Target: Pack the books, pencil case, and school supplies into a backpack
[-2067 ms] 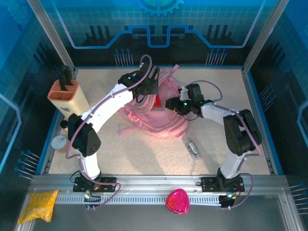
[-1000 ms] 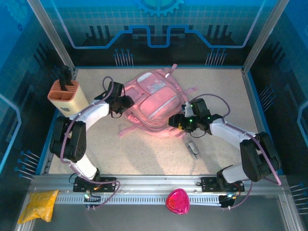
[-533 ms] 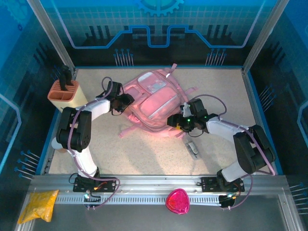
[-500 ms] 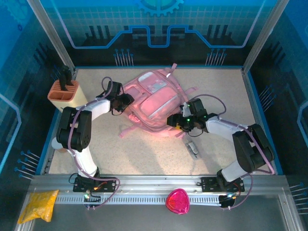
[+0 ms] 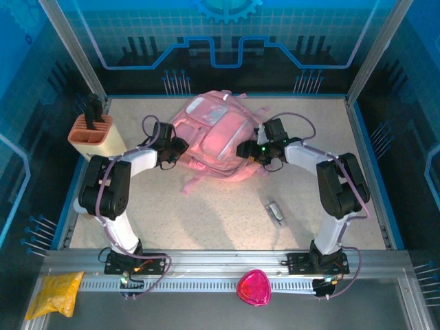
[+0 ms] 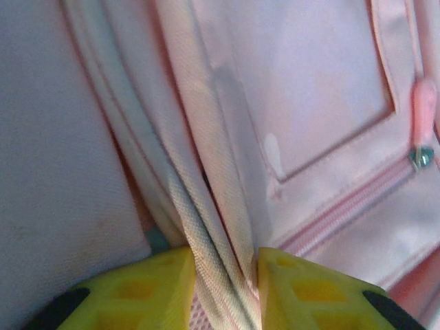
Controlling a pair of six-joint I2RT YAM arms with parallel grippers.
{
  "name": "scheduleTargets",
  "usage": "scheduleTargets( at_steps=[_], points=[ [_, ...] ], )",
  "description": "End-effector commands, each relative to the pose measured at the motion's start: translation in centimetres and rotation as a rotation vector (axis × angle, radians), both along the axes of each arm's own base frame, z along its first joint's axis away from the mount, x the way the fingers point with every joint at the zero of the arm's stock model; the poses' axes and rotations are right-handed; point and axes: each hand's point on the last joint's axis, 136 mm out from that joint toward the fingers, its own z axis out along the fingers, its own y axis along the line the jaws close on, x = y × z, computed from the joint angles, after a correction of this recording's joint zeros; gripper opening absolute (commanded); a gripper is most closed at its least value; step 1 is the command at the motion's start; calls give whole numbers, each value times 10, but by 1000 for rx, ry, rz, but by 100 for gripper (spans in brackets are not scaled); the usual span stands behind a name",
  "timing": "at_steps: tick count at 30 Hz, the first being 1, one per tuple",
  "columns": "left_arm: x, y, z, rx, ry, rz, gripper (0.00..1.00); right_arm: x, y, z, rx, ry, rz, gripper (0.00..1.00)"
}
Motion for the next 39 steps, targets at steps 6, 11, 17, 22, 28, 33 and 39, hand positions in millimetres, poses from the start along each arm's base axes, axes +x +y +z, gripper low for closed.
scheduleTargets(
  at_steps=[6,11,17,22,28,33,39],
  points=[
    [-54,-55,-10,-74,90,-74,31,40,-27,36,-216,-147,9,77],
    [-59,-54,-5,-69,81,-73,33,5,-31,41,-292,-130,35,79],
    [-65,-49,-2,-54,76,-74,34,-50,28,27,-352,-97,196,74],
    [-68,-46,-2,-60,66,-62,34,-65,68,20,-394,-120,236,69],
    [-67,-39,-6,-59,75,-49,34,-60,104,6,-440,-150,264,58],
    [-65,-40,-11,-65,87,-52,34,-50,114,-8,-432,-135,267,55],
    [-63,-40,-17,-67,96,-43,33,-43,132,-15,-344,-139,282,55]
  ],
)
